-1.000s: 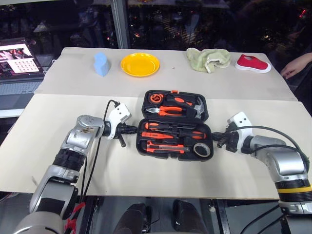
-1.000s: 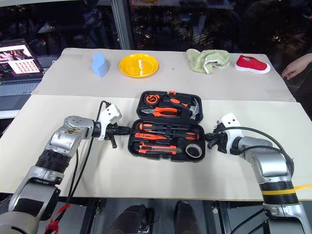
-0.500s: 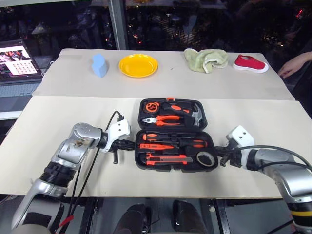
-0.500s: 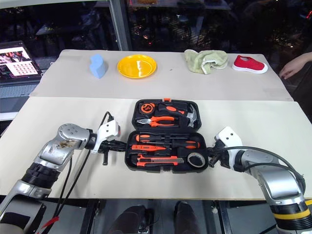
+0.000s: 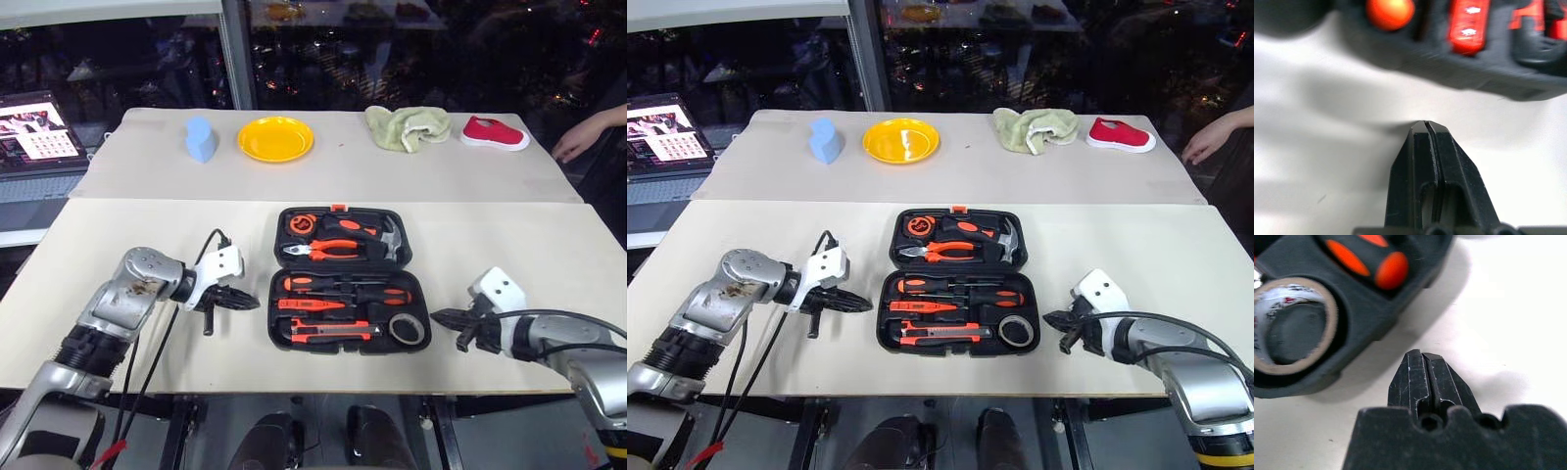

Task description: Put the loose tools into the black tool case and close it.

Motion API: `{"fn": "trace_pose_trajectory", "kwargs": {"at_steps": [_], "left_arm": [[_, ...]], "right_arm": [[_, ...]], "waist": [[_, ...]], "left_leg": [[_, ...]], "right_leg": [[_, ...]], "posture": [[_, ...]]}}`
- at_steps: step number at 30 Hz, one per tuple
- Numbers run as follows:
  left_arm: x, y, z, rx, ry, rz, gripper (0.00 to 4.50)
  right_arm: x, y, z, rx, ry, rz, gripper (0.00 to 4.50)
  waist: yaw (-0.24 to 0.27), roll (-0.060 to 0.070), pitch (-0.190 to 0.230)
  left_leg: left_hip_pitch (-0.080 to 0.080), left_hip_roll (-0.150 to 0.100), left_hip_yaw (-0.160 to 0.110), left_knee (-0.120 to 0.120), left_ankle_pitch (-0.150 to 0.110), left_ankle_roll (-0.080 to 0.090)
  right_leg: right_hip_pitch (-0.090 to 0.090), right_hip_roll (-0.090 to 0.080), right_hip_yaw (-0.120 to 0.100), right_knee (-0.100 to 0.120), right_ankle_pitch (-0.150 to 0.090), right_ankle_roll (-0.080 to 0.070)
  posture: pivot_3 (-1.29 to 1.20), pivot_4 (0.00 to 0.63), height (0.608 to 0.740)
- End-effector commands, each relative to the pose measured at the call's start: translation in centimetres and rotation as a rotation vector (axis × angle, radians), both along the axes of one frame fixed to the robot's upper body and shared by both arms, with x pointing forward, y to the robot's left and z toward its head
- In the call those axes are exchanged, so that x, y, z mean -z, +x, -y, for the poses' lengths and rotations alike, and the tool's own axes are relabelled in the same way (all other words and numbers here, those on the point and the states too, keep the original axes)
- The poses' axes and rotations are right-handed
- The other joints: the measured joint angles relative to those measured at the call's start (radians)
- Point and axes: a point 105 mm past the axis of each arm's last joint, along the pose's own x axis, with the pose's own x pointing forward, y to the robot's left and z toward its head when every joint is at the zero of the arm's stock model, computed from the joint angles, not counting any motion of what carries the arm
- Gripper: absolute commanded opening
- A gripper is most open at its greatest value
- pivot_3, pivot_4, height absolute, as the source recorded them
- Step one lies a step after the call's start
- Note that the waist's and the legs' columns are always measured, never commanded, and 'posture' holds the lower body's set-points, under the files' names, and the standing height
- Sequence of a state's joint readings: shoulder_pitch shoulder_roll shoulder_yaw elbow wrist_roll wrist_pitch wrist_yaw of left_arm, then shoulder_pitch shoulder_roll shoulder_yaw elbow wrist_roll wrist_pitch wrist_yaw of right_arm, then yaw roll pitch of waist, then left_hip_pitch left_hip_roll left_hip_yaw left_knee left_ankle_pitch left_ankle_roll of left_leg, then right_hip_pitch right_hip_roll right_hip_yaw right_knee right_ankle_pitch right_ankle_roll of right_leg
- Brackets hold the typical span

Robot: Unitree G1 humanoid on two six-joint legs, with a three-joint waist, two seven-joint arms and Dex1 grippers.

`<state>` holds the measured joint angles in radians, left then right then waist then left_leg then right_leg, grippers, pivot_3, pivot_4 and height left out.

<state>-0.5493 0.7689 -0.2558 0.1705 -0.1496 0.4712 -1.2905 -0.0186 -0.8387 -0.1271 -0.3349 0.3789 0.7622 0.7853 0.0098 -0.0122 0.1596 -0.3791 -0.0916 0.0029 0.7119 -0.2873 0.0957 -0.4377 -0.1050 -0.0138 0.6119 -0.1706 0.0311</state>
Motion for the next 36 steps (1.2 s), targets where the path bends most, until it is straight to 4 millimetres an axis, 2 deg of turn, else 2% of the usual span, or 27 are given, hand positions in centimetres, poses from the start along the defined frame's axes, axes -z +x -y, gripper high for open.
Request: {"fn": "trace_pose_trajectory", "kwargs": {"at_steps": [1,6,11,21,23,26,28,30,32,34,36], "left_arm": [[-2.2,1.2,1.8,-0.028,-0.102,0.027,0.03],[-1.3,0.6,3.2,0.038,-0.079,0.030,0.03],[-1.7,0.0,4.3,0.064,-0.121,0.008,0.03],[-2.0,-1.2,4.6,0.101,-0.135,-0.012,0.03],[-1.9,-2.3,4.7,0.142,-0.135,-0.044,0.03],[-0.8,-4.2,4.0,0.207,-0.083,-0.096,0.03],[-0.3,-4.8,3.7,0.223,-0.060,-0.107,0.03],[-0.3,-4.9,3.6,0.225,-0.057,-0.108,0.03],[1.3,-5.2,2.3,0.198,0.009,-0.114,0.03],[1.9,-4.8,1.4,0.155,0.037,-0.107,0.03],[1.7,-3.9,0.9,0.102,0.035,-0.090,0.03]], "right_arm": [[-2.7,1.6,0.0,-0.002,0.012,0.102,0.00],[-3.3,2.2,-1.5,-0.048,0.030,0.115,0.00],[-4.1,2.2,-3.0,-0.078,0.081,0.118,0.00],[-3.6,0.3,-3.4,-0.112,0.094,0.072,0.00],[-3.3,-0.5,-3.4,-0.130,0.092,0.058,0.00],[-3.0,-1.2,-3.3,-0.122,0.101,0.043,0.00],[-3.0,-1.4,-3.2,-0.116,0.106,0.040,0.00],[-3.0,-1.5,-3.2,-0.115,0.106,0.040,0.00],[-2.5,-2.0,-2.5,-0.088,0.094,0.030,0.00],[-2.3,-2.5,-2.0,-0.069,0.086,0.024,0.00],[-2.2,-2.7,-1.6,-0.052,0.076,0.028,0.00]], "waist": [[0.002,-0.001,0.000],[0.002,0.000,0.000],[0.002,0.000,0.000],[0.003,0.000,0.000],[0.004,0.000,0.000],[0.002,0.000,0.000],[0.002,0.000,0.000],[0.002,0.000,0.000],[0.003,0.000,0.000],[0.003,0.000,0.000],[0.003,0.000,0.000]], "left_leg": [[-0.001,0.000,0.000,0.001,0.001,0.000],[-0.006,0.000,0.000,-0.001,0.006,-0.004],[-0.017,-0.002,0.000,0.000,0.006,-0.003],[-0.021,-0.002,0.000,0.001,0.006,-0.004],[-0.021,-0.002,0.000,0.000,0.006,-0.003],[-0.021,-0.002,-0.001,0.000,0.005,-0.003],[-0.020,-0.002,-0.001,-0.001,0.005,-0.003],[-0.020,-0.002,0.000,-0.001,0.005,-0.003],[-0.020,-0.002,0.000,0.000,0.006,-0.004],[-0.018,-0.001,-0.001,0.000,0.006,-0.004],[-0.015,0.000,-0.001,-0.001,0.006,-0.004]], "right_leg": [[-0.001,0.001,0.000,0.000,0.000,0.000],[-0.003,0.000,0.000,0.000,0.001,0.000],[-0.016,0.000,0.000,0.001,0.001,-0.001],[-0.019,-0.001,0.000,0.001,0.001,-0.001],[-0.019,-0.001,0.000,0.001,0.001,-0.001],[-0.019,-0.001,0.000,0.000,0.001,-0.001],[-0.019,-0.001,0.001,0.000,0.001,-0.001],[-0.019,-0.001,0.000,0.000,0.001,-0.001],[-0.018,-0.001,0.000,0.000,0.001,-0.001],[-0.016,-0.001,0.001,0.000,0.001,-0.001],[-0.014,-0.001,0.002,0.000,0.000,-0.002]], "posture": [[0.00,0.150,0.740],[0.00,0.150,0.740],[0.00,0.150,0.740],[0.00,0.150,0.740],[0.00,0.150,0.740],[0.00,0.150,0.740],[0.00,0.150,0.740],[0.00,0.150,0.740],[0.00,0.150,0.740],[0.00,0.150,0.740],[0.00,0.150,0.740]]}}
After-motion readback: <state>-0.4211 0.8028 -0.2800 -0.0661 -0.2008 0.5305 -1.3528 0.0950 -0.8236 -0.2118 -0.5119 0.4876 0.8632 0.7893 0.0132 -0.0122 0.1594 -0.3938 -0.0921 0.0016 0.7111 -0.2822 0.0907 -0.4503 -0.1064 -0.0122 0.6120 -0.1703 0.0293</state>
